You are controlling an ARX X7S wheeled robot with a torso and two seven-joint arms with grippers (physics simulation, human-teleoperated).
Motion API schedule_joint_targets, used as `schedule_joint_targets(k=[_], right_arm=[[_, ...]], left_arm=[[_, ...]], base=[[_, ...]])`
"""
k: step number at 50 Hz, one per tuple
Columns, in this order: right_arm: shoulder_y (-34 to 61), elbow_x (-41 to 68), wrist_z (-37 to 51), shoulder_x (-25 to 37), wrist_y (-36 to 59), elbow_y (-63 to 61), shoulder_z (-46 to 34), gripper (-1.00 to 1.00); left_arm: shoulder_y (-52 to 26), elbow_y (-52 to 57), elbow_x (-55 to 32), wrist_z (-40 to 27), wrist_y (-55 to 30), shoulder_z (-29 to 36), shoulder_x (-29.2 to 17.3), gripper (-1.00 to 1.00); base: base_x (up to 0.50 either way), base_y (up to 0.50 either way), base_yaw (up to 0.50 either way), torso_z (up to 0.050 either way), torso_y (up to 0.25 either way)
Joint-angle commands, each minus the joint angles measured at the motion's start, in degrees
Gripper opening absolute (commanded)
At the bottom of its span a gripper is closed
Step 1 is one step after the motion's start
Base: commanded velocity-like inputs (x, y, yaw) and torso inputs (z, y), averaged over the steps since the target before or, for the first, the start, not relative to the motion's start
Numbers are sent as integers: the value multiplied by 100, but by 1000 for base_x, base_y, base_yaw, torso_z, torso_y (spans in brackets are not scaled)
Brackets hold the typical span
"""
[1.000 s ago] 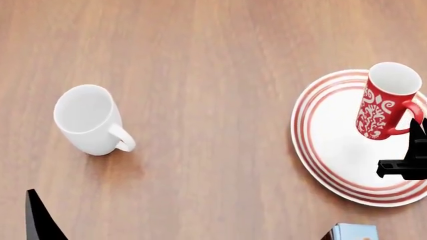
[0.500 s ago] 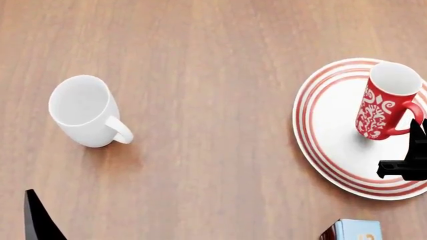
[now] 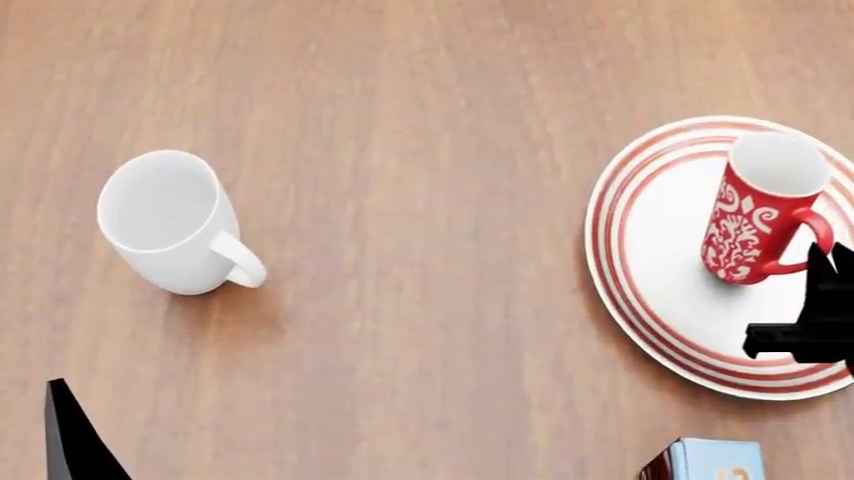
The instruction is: Pick up the red mug and put it on the plate
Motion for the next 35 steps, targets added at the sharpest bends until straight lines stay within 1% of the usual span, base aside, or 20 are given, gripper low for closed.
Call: schedule_joint_targets(k=[1,8,35], right_arm=[[131,-115,-106,-105,-136,256,-25,-100],[183,-159,-166,-165,-222,434,-42,-100],[132,-197,-262,-173,-236,490,-96,-100]], left_arm=[[0,6,-40,37,0,2,0,100],[0,11,-48,40,0,2,0,100],[0,21,-78,65,0,3,0,100]], base=[[0,0,0,0,0],[0,0,0,0,0],[0,0,0,0,0]])
